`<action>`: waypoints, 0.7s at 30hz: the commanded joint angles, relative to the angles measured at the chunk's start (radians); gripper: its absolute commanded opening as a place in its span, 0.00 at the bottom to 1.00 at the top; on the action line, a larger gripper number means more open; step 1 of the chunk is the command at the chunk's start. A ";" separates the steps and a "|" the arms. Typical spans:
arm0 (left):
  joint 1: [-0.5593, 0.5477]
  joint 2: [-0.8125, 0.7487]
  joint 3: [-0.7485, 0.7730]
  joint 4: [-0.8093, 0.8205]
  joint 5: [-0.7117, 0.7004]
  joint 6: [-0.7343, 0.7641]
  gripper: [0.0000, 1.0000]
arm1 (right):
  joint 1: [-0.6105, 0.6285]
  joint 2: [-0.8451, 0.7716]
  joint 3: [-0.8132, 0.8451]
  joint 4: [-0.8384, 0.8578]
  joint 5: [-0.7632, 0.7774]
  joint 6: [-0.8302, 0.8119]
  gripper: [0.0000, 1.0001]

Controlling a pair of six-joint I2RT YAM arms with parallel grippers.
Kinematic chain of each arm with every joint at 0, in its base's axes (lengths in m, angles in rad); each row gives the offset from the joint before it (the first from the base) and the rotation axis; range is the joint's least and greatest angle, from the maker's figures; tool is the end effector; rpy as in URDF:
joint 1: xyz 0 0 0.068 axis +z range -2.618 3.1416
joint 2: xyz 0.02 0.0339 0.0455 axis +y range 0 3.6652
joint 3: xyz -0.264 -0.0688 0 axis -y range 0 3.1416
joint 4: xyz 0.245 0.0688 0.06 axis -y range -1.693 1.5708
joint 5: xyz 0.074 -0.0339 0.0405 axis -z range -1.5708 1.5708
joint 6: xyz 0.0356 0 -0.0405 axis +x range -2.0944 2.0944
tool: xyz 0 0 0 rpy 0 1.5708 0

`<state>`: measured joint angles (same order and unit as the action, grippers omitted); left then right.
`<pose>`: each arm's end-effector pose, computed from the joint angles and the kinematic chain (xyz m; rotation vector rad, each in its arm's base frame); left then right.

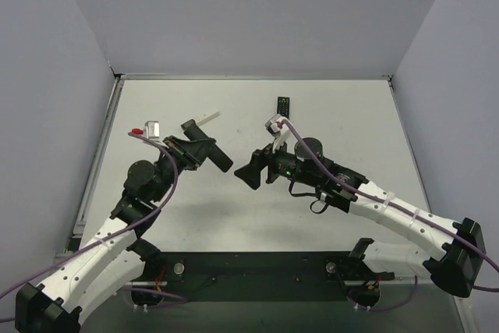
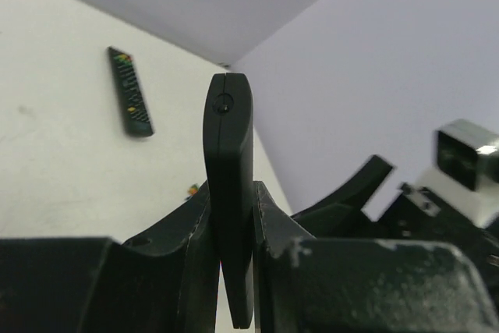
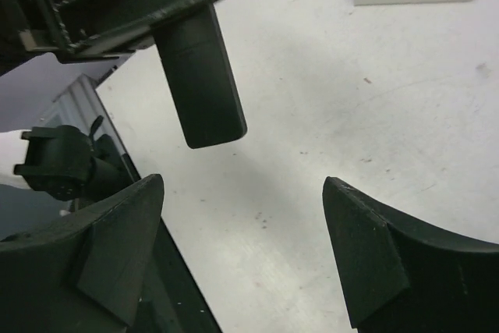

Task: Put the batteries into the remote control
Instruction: Pick up the remote control from the center of the board.

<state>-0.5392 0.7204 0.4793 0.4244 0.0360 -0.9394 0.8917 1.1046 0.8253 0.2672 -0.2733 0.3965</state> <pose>0.1552 -0.0943 0.3074 -0.2675 1.4832 -1.2407 0.1569 0.2096 0.3381 -0.6426 1.5966 1.1993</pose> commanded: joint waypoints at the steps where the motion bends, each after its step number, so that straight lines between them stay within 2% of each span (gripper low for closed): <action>1: 0.005 0.005 0.074 -0.340 -0.122 0.071 0.00 | 0.029 0.040 0.112 -0.131 0.094 -0.257 0.78; 9: 0.005 0.017 0.081 -0.401 -0.142 0.068 0.00 | 0.102 0.247 0.297 -0.197 0.097 -0.344 0.75; 21: 0.005 0.014 0.065 -0.381 -0.133 0.063 0.00 | 0.142 0.420 0.408 -0.210 0.072 -0.283 0.70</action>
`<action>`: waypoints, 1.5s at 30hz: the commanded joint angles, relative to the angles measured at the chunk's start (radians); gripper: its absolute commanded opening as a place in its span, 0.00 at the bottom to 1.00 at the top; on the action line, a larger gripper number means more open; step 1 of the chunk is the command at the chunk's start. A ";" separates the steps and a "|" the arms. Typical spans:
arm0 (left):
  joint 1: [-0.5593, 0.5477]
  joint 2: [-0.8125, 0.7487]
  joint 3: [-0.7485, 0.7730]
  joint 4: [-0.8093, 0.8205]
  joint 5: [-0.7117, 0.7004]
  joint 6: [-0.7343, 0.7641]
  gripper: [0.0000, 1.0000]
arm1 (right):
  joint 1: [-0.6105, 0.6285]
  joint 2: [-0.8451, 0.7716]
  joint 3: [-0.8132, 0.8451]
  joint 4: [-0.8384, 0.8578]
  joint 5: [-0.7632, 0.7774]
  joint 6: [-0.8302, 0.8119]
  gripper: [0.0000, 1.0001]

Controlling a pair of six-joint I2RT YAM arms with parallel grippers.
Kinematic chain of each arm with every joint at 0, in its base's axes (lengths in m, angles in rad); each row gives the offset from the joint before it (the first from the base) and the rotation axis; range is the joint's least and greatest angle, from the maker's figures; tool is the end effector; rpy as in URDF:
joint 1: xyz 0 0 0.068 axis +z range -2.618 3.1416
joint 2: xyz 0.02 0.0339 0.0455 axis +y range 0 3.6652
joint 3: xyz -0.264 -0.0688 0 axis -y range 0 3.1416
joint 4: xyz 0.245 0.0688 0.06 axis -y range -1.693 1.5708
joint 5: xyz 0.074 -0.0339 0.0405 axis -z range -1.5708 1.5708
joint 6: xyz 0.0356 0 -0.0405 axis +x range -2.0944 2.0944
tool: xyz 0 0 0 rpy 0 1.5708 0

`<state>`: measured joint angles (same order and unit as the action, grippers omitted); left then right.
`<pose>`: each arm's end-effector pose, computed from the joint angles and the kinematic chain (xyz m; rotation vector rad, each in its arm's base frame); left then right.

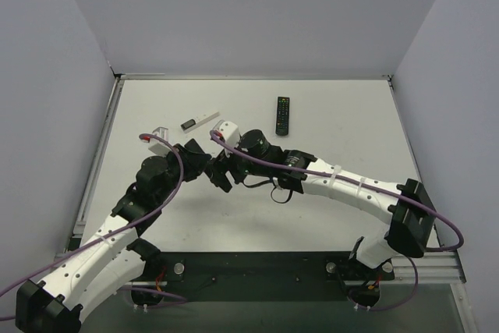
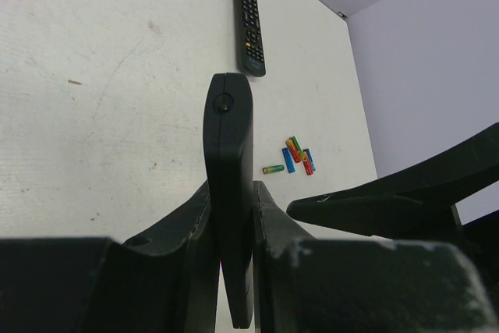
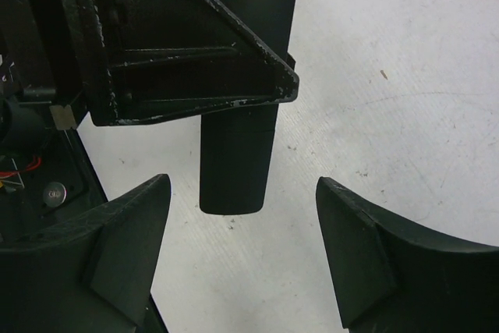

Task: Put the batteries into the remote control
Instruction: Pick up the remote control from the center of the board, then remove the battery cover from the remote control.

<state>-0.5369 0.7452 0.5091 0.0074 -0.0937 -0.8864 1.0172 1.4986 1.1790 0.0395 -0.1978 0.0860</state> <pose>0.1605 -0.0917 0.2687 -0.3993 1.8555 -0.9161 0.1818 0.3074 0.3267 -1.0054 1.6766 0.9339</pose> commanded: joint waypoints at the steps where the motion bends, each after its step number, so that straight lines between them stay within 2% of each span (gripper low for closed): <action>1: 0.003 -0.010 0.034 0.042 -0.001 0.009 0.00 | 0.020 0.031 0.056 0.023 -0.002 0.031 0.69; 8: 0.003 -0.018 0.026 0.048 0.008 0.003 0.00 | 0.023 0.077 0.080 0.028 -0.025 0.051 0.64; 14: 0.003 -0.021 0.028 0.049 0.009 0.006 0.00 | 0.024 0.089 0.082 0.023 -0.025 0.054 0.44; 18: 0.003 -0.021 0.023 0.052 0.011 0.006 0.00 | 0.023 0.084 0.077 0.016 -0.025 0.051 0.25; 26: 0.034 -0.032 0.037 0.060 -0.017 0.010 0.00 | 0.026 0.060 0.021 -0.024 -0.034 0.031 0.10; 31: 0.121 -0.023 0.046 0.101 0.018 -0.005 0.00 | 0.038 0.046 -0.033 -0.078 -0.032 0.014 0.07; 35: 0.242 -0.006 0.054 0.138 0.083 -0.019 0.00 | 0.044 0.028 -0.068 -0.099 -0.029 0.008 0.06; 45: 0.268 -0.007 0.080 0.108 0.034 0.078 0.00 | 0.054 0.008 -0.070 -0.164 0.014 0.000 0.05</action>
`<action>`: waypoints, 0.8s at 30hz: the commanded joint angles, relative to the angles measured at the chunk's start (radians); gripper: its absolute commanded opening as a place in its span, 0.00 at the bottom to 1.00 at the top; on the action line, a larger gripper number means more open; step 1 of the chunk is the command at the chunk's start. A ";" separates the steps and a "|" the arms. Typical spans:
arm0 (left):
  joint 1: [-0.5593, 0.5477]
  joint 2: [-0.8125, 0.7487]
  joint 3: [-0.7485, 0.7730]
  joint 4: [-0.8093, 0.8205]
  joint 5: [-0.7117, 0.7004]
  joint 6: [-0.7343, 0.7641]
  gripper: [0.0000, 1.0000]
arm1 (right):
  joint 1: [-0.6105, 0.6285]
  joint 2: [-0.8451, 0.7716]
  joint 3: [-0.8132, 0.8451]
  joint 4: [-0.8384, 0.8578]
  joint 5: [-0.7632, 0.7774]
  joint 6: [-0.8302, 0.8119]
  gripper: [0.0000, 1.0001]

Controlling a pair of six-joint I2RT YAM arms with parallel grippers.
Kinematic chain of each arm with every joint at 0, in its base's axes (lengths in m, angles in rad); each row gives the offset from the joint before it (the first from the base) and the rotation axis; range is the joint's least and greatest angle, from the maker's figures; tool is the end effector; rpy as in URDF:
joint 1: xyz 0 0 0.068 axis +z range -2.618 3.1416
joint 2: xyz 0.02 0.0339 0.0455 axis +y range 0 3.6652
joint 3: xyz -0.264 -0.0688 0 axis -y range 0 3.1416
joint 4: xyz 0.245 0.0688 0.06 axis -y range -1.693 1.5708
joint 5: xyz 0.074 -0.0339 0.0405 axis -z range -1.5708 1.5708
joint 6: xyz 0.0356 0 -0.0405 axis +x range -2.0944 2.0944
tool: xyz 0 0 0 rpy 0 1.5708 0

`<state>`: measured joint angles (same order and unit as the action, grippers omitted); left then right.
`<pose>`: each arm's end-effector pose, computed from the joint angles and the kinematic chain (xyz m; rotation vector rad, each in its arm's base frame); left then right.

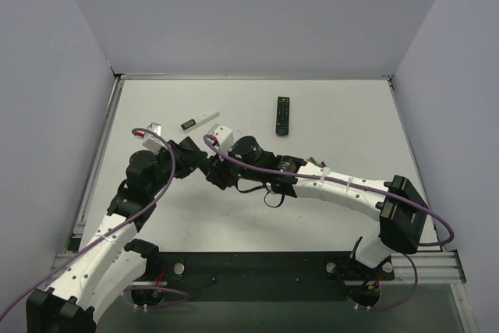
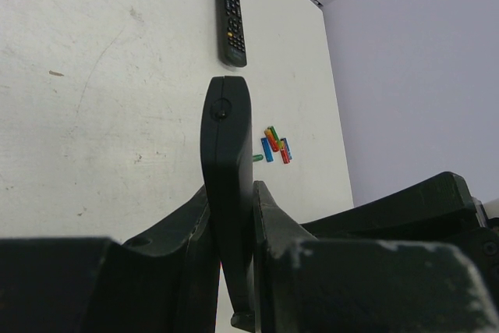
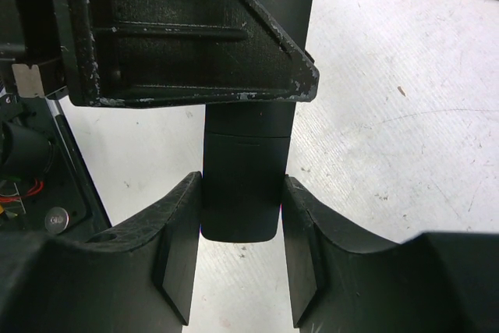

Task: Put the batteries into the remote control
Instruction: Remove the battery cover from the remote control.

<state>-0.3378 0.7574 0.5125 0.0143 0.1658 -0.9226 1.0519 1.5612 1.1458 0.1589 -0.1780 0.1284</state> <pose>0.1741 -0.0674 0.2687 -0.4326 1.8760 -1.0260 0.1787 0.3256 0.3059 -0.9817 1.6736 0.9746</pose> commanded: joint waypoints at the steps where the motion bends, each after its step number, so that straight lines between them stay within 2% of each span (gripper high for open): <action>1: 0.071 -0.023 0.078 0.096 -0.232 0.125 0.00 | 0.022 -0.055 -0.037 -0.286 -0.002 -0.044 0.04; 16: 0.105 -0.038 0.115 0.053 -0.273 0.129 0.00 | 0.039 -0.052 -0.083 -0.335 0.012 -0.044 0.04; 24: 0.105 -0.061 0.081 0.064 -0.198 0.163 0.00 | 0.014 -0.073 -0.101 -0.340 0.095 0.010 0.03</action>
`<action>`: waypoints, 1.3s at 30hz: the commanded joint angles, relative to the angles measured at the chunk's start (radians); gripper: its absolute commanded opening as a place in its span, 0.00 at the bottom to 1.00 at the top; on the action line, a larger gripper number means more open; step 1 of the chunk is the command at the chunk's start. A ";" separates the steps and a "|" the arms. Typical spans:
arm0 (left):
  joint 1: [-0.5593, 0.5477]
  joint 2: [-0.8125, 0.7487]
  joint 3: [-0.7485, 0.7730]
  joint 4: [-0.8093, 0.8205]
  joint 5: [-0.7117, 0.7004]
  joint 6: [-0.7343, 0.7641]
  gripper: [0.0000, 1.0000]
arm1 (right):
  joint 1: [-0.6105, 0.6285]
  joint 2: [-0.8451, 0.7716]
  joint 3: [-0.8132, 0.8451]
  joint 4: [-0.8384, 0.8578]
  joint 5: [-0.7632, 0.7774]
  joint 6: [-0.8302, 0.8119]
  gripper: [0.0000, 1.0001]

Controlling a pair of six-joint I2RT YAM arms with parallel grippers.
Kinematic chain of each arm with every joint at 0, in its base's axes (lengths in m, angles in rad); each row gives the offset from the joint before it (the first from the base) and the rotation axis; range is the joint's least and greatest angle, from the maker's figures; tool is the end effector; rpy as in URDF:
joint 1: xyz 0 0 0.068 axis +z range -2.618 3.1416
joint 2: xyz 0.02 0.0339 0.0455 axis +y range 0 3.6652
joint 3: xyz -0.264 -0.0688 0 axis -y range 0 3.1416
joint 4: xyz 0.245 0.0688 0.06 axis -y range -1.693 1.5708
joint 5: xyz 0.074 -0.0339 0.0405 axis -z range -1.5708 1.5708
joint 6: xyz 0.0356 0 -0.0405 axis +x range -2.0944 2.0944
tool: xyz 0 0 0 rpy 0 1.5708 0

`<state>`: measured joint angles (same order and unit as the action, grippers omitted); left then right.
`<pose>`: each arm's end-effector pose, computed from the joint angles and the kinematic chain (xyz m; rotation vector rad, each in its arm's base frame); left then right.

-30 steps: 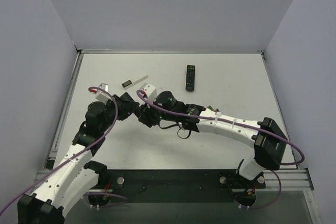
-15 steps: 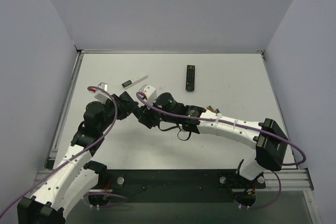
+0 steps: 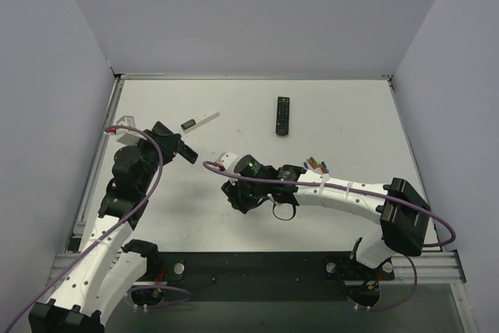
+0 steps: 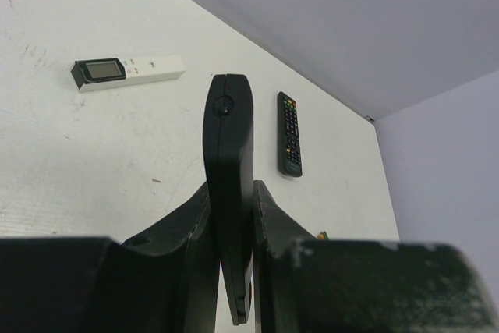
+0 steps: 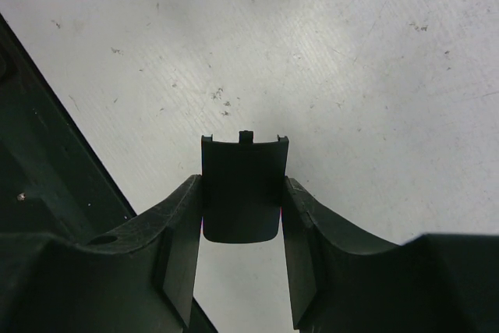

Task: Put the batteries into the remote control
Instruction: Remove the battery cover from the remote control, then place the battery cover at the center of the board.

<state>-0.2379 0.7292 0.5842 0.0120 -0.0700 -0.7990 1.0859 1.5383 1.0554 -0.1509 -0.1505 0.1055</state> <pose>0.1782 -0.0407 0.2988 -0.5375 1.6710 -0.7075 0.1557 0.3071 0.2521 -1.1710 2.0063 0.8040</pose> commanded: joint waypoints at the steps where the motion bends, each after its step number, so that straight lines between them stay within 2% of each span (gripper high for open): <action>1: 0.005 -0.037 0.005 0.072 0.059 0.055 0.00 | -0.047 -0.044 -0.011 -0.036 0.078 0.048 0.03; 8: -0.011 -0.083 -0.033 0.126 0.265 0.124 0.00 | -0.185 0.049 -0.011 -0.134 0.147 0.141 0.05; 12: -0.018 -0.090 -0.090 0.186 0.380 0.092 0.00 | -0.216 0.115 -0.009 -0.147 0.166 0.180 0.07; 16: -0.017 -0.093 -0.129 0.259 0.426 0.038 0.00 | -0.222 0.192 0.000 -0.150 0.200 0.200 0.11; 18: -0.017 -0.080 -0.124 0.267 0.443 0.038 0.00 | -0.222 0.212 0.002 -0.147 0.207 0.206 0.16; 24: -0.024 -0.051 -0.089 0.227 0.495 0.057 0.00 | -0.221 0.246 0.008 -0.141 0.210 0.215 0.41; 25: -0.026 -0.053 -0.089 0.214 0.495 0.057 0.00 | -0.221 0.240 0.008 -0.142 0.209 0.214 0.53; 27: -0.026 -0.060 -0.073 0.178 0.470 0.066 0.00 | -0.221 0.227 0.009 -0.148 0.197 0.211 0.64; 28: -0.031 -0.063 -0.067 0.139 0.457 0.067 0.00 | -0.222 0.217 0.014 -0.154 0.190 0.207 0.74; 32: -0.043 -0.063 -0.021 0.034 0.400 0.130 0.00 | -0.224 0.148 0.029 -0.191 0.170 0.200 0.84; 37: -0.080 -0.047 0.072 -0.053 0.426 0.270 0.00 | -0.276 0.027 0.041 -0.229 0.161 0.169 0.85; 39: -0.098 -0.022 0.121 -0.076 0.447 0.335 0.00 | -0.339 0.005 0.041 -0.254 0.160 0.157 0.84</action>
<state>-0.3069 0.6853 0.5873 -0.0101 0.3473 -0.6163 0.8371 1.6402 1.0588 -0.3233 0.0059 0.2943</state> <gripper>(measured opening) 0.257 0.848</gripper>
